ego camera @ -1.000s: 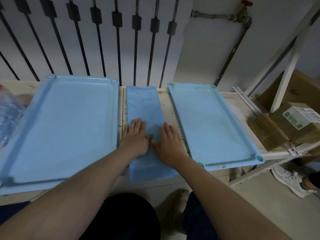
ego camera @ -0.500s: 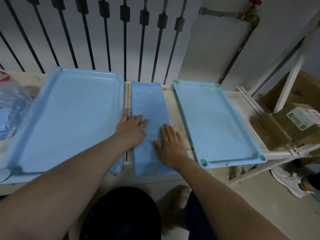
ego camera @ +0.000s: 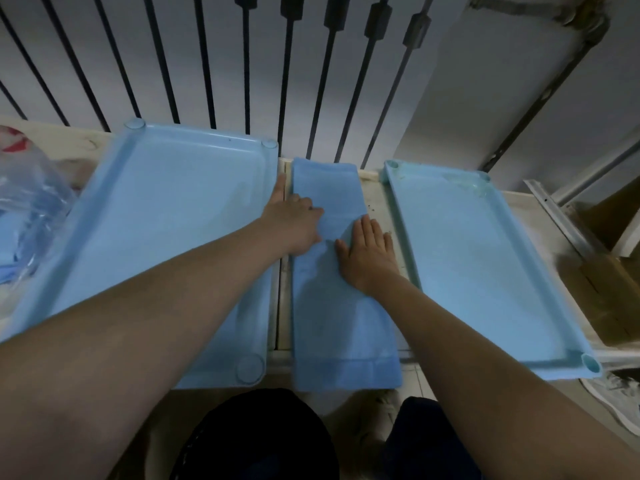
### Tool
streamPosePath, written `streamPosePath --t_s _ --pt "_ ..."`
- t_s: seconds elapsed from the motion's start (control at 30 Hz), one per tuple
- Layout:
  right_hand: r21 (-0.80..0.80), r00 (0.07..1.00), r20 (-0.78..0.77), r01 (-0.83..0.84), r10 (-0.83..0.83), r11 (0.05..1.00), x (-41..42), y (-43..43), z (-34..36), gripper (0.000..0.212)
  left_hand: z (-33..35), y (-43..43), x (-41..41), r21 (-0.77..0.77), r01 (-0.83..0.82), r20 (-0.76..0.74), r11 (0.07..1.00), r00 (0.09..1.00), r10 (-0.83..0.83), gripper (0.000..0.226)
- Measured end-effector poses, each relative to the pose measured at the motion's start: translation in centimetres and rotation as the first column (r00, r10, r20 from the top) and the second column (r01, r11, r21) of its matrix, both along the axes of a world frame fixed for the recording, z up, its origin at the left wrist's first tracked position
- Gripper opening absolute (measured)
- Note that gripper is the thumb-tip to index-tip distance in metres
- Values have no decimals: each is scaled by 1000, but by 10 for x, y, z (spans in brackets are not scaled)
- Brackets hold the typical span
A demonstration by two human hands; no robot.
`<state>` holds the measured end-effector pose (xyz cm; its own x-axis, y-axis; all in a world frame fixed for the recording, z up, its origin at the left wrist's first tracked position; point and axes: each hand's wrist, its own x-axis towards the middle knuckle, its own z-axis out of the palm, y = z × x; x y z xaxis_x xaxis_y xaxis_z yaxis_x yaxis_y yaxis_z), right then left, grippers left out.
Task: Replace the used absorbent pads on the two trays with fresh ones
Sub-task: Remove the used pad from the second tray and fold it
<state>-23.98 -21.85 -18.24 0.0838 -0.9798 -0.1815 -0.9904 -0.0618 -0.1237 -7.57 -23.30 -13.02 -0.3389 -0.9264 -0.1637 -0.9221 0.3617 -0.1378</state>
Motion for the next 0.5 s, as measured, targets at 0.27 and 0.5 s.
streamPosePath --t_s 0.27,0.5 --pt "-60 999 19 -35 36 998 8 -55 -15 66 -13 -56 1 -81 10 81 997 997 -4 37" --pt "-61 999 -2 -39 39 997 20 -119 -16 67 -10 -92 7 94 -67 25 993 998 65 60"
